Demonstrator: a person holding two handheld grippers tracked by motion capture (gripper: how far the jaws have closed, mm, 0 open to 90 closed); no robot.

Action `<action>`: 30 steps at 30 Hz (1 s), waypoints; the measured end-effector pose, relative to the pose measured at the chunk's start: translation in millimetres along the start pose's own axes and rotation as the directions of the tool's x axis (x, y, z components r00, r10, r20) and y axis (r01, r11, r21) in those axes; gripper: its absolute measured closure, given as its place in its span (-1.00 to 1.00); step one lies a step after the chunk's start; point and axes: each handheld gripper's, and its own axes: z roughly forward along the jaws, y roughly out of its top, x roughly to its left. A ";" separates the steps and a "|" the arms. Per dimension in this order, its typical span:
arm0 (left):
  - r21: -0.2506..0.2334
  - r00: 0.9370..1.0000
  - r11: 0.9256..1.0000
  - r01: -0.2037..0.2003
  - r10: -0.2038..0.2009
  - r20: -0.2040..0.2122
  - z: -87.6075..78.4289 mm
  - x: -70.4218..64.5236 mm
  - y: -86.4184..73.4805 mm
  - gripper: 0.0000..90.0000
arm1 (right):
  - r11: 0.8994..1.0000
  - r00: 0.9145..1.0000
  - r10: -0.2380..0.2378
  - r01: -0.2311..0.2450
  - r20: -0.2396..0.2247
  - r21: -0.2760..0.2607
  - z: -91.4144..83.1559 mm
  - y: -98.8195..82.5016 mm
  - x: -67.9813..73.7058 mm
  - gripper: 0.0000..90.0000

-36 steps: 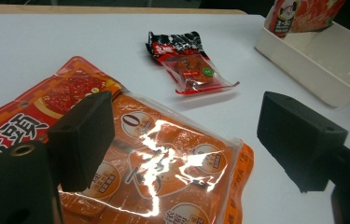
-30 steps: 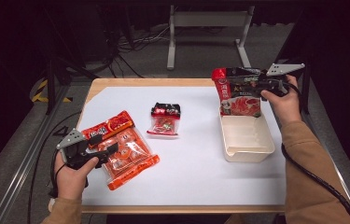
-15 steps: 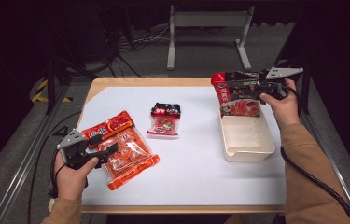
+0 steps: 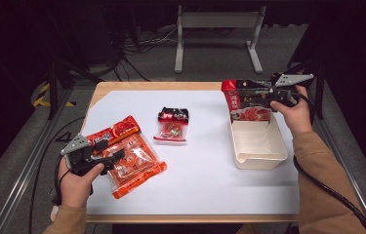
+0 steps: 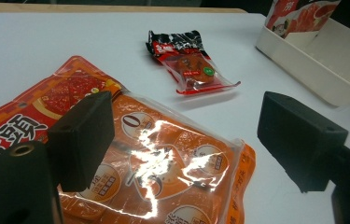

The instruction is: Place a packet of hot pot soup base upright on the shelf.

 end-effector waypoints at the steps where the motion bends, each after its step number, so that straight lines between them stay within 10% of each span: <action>1: 0.002 1.000 1.000 0.001 -0.001 0.003 0.6 0.3 0.1 -0.56 | 1.000 1.000 0.005 -0.005 0.003 0.005 -1.1 -2.5 -0.9 0.68; 24: 0.007 1.000 1.000 -0.007 0.007 0.021 7.7 -0.4 3.5 -0.56 | 0.996 0.995 0.075 -0.077 0.073 0.032 -6.6 -25.8 -1.9 0.57; 30: 0.010 1.000 1.000 0.000 0.000 0.016 7.6 1.6 2.5 -0.56 | 0.988 0.983 0.152 -0.147 0.105 -0.057 -11.2 -27.0 0.0 -0.31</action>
